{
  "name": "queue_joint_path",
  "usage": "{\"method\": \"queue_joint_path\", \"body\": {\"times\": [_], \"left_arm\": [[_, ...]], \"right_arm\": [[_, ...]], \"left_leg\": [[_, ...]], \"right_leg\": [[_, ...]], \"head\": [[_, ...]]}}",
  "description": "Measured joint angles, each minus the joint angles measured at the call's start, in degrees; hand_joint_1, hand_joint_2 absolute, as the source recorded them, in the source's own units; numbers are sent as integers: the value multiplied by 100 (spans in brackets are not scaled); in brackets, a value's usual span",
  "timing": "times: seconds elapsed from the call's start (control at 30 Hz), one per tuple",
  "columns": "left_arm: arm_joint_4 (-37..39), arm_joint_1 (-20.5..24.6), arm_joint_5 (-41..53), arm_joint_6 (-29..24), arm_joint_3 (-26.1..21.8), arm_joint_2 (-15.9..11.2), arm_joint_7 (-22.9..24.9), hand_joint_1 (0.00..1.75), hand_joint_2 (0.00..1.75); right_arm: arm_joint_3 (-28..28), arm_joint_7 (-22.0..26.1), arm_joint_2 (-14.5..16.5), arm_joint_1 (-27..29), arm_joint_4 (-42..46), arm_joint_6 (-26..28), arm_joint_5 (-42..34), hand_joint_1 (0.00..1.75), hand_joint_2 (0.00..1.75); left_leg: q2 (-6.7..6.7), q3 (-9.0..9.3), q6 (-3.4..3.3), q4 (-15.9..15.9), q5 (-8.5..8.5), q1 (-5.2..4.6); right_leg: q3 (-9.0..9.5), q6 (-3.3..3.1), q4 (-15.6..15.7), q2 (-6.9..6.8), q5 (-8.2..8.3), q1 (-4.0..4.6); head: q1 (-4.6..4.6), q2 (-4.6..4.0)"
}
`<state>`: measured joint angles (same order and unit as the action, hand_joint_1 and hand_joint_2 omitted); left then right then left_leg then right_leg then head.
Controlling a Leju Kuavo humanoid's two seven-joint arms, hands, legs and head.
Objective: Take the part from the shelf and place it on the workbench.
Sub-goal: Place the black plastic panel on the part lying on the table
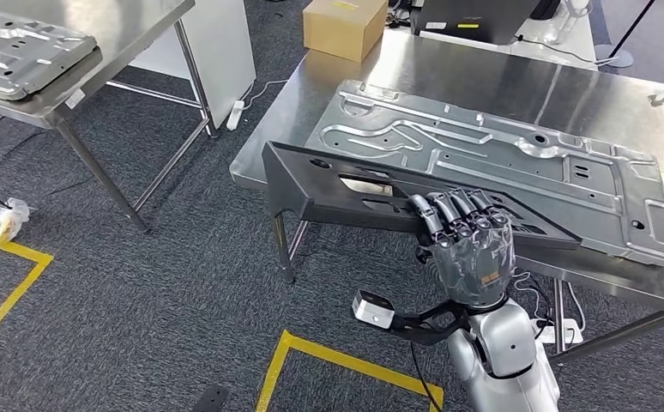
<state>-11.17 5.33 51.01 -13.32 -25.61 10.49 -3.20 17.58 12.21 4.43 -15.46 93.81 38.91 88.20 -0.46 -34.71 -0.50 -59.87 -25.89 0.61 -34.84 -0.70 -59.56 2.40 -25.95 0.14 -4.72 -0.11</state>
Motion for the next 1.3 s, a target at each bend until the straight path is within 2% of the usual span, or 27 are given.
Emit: {"method": "queue_joint_path", "body": {"times": [0.23, 0.4, 0.73, 1.3], "left_arm": [[0, 5, 35, -4, -6, 0, 29, 0, 175], [0, 3, 56, -99, -60, 0, 271, 0, 175], [0, -5, 55, -138, -169, 2, 551, 0, 175], [0, -9, 77, -128, -242, 4, 461, 0, 175]], "right_arm": [[19, -166, -5, -15, -1, 0, 28, 175, 175], [50, -221, -15, -20, -2, 0, 28, 175, 175], [222, -303, -17, -32, -6, 0, 39, 175, 175], [316, -380, -52, -44, -15, 0, 29, 175, 175]], "left_leg": [[0, -2, -32, -4, -16, -3], [1, 2, -35, -1, -18, -2], [1, 11, -24, 18, -12, 5], [1, 14, -15, 25, -7, 8]], "right_leg": [[9, 69, 27, -1, 3, -4], [7, 97, 27, -2, -3, -2], [4, 98, 23, -2, -4, 7], [1, 97, 20, -2, -5, 15]], "head": [[-1, 0], [-1, 0], [1, 0], [0, 0]]}}
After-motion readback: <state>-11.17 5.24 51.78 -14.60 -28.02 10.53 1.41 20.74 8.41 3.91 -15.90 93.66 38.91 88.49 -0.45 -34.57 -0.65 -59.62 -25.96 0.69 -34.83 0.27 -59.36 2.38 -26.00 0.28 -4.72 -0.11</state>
